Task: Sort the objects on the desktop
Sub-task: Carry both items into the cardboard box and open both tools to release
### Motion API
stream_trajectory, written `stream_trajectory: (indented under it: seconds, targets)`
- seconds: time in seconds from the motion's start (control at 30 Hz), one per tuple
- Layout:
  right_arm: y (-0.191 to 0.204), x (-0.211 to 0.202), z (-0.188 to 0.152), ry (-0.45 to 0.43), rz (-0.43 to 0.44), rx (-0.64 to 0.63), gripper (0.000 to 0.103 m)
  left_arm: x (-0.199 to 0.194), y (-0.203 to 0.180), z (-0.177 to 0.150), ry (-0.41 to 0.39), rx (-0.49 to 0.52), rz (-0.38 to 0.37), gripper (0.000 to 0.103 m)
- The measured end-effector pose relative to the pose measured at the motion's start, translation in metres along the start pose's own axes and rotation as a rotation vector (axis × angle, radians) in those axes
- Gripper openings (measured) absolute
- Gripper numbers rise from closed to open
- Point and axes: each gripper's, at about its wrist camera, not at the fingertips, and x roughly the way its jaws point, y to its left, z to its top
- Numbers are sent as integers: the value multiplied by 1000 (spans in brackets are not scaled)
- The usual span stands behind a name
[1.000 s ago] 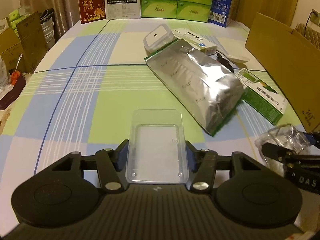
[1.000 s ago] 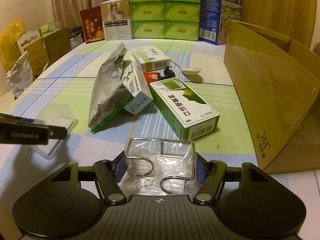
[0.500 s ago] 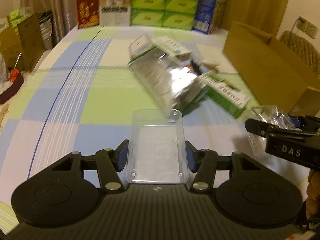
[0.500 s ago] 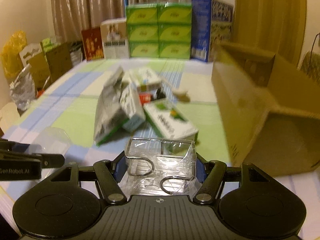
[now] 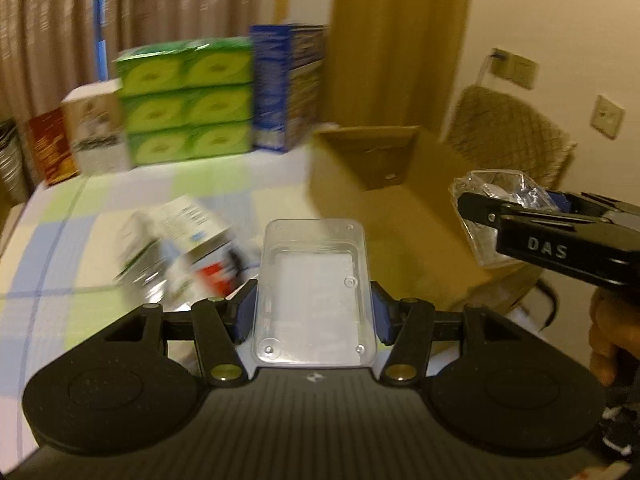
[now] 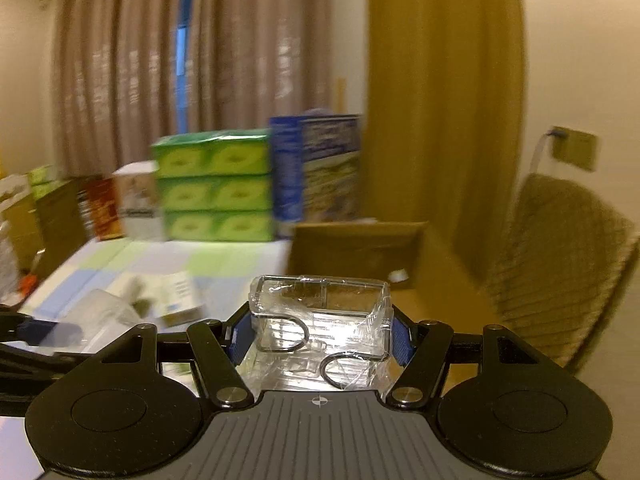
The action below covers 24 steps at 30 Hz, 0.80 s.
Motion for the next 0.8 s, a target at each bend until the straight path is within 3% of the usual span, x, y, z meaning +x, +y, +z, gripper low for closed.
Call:
stream_trajectory:
  seconds: [0.23, 0.4, 0.67, 0.73, 0.8]
  targets:
    - [-74, 27, -3, 69, -56, 59, 63, 49, -61, 30, 11, 38, -110, 51]
    - [-94, 42, -11, 104, -71, 63, 63, 81, -85, 39, 21, 56, -162, 51]
    - [-99, 58, -25, 130, -66, 45, 63, 114, -82, 42, 27, 35, -176, 52]
    - [-99, 60, -26, 134, -64, 50, 63, 113, -77, 43, 12, 26, -169, 61]
    - [-98, 61, -27, 136, -63, 49, 63, 110, -71, 44, -2, 11, -175, 62]
